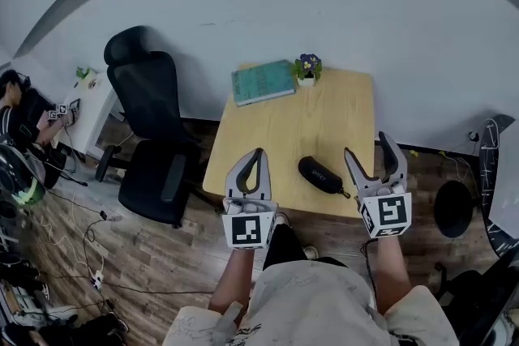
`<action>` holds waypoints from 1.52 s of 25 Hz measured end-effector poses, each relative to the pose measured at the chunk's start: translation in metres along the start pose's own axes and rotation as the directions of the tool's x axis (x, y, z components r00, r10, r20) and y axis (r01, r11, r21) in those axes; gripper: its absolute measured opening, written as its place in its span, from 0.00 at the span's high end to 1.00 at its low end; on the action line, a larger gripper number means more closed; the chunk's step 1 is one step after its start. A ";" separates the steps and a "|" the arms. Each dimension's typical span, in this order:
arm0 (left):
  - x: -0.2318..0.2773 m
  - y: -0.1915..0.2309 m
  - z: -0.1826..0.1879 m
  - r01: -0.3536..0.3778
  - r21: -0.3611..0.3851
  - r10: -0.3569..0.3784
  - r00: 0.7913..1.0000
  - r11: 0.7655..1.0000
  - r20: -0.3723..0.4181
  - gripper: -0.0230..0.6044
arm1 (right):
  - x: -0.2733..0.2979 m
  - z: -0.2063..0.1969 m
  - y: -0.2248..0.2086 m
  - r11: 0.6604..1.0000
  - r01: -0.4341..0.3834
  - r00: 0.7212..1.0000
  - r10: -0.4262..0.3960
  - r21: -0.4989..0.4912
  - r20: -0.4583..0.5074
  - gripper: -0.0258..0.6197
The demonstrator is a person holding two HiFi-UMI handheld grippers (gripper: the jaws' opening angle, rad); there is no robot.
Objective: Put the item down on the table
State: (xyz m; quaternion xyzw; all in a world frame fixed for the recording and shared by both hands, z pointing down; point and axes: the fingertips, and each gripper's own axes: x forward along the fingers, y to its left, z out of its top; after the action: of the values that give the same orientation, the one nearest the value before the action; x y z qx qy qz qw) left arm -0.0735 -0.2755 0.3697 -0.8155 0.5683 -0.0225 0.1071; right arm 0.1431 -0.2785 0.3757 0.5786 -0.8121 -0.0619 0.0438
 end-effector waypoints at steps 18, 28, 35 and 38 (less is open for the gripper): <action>0.006 0.001 0.001 -0.005 -0.011 0.005 0.999 1.000 0.036 0.95 | 0.001 -0.008 0.001 1.000 0.002 1.000 -0.002 -0.003 -0.001 0.42; 0.009 -0.002 -0.001 0.002 -0.023 -0.001 1.000 1.000 0.023 0.95 | -0.002 -0.007 0.001 1.000 0.012 1.000 -0.013 0.020 0.024 0.76; 0.007 -0.001 -0.001 0.000 -0.025 0.001 1.000 1.000 0.019 0.95 | -0.004 -0.005 0.002 1.000 0.028 0.999 -0.028 0.004 0.030 0.93; 0.006 -0.003 -0.002 0.003 -0.023 -0.002 1.000 1.000 0.022 0.95 | -0.004 -0.004 0.003 1.000 0.022 0.999 -0.022 0.002 0.035 0.93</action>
State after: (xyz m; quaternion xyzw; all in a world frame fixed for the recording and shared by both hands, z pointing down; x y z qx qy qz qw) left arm -0.0688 -0.2799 0.3718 -0.8175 0.5664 -0.0072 0.1040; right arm 0.1427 -0.2737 0.3804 0.5863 -0.8064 -0.0720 0.0284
